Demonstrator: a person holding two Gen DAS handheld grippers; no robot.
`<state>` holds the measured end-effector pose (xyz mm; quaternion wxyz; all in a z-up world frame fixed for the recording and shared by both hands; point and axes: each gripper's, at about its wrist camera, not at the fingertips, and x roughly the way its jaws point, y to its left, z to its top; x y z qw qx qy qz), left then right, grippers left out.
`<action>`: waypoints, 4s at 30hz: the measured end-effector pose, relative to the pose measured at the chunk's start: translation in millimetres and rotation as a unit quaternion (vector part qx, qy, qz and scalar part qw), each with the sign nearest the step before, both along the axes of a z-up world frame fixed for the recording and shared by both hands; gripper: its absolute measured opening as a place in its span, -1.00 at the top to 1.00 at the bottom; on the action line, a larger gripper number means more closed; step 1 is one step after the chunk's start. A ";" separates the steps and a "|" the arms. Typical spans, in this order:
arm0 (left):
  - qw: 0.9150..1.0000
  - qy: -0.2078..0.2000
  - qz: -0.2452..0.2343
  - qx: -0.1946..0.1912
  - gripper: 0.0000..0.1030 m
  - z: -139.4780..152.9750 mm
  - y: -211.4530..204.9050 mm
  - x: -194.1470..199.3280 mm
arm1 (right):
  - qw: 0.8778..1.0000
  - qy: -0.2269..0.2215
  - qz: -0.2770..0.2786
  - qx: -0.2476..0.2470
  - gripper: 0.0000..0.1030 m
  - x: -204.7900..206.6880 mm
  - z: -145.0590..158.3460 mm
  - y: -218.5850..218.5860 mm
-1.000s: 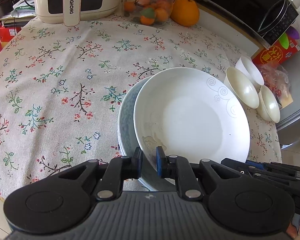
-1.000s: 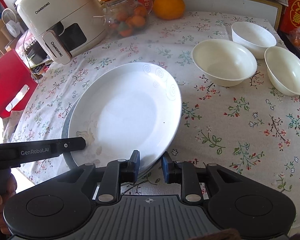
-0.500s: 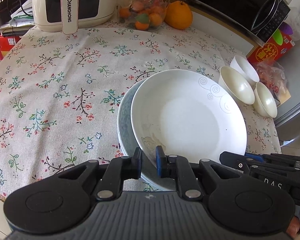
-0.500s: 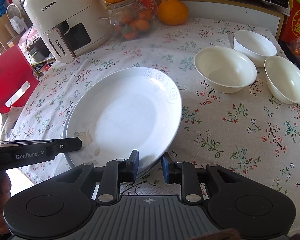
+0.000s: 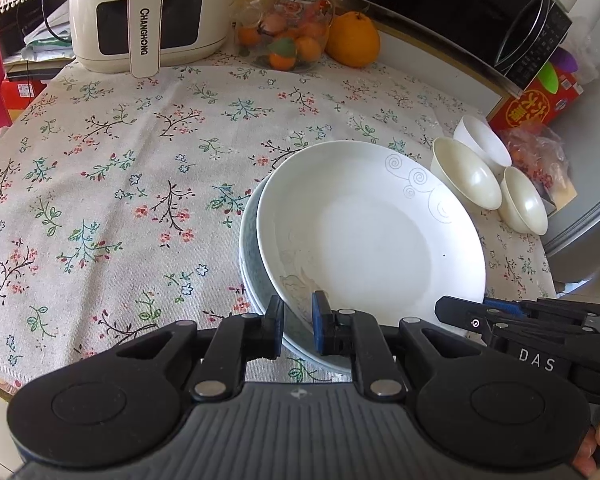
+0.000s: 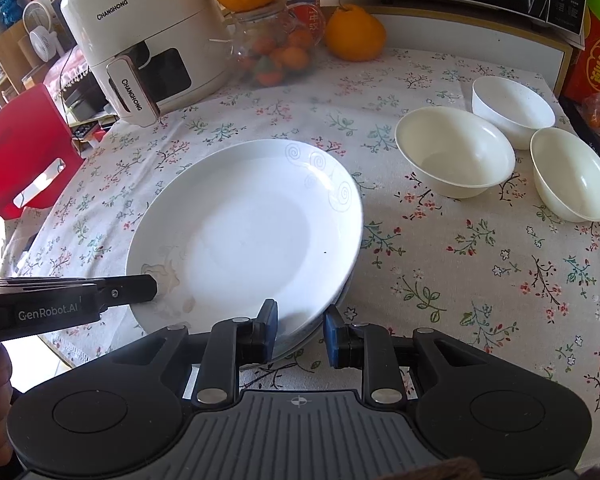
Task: Organize plates and bowls
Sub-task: 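Open both grippers and pull them back from the plate stack, then move both grippers to the second white plate by the microwave, then close the left gripper on the second white plate rim while the right gripper grips beside it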
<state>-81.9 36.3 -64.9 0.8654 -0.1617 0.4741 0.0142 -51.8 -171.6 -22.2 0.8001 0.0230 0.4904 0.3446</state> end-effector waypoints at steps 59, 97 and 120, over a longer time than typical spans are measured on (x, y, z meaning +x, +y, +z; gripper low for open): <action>0.997 -0.081 0.010 0.005 -0.40 39.4 -56.5 152.7 | 0.954 -0.049 -0.288 0.061 -0.34 167.1 9.9 -128.3; 0.995 -0.034 -0.059 -0.075 0.04 -23.5 -161.2 292.5 | 0.942 0.050 -0.330 0.037 0.03 274.1 -79.4 -121.8; 0.994 -0.037 -0.068 -0.077 0.85 -24.8 -156.0 294.6 | 0.951 0.046 -0.305 0.020 0.74 276.6 -82.7 -102.9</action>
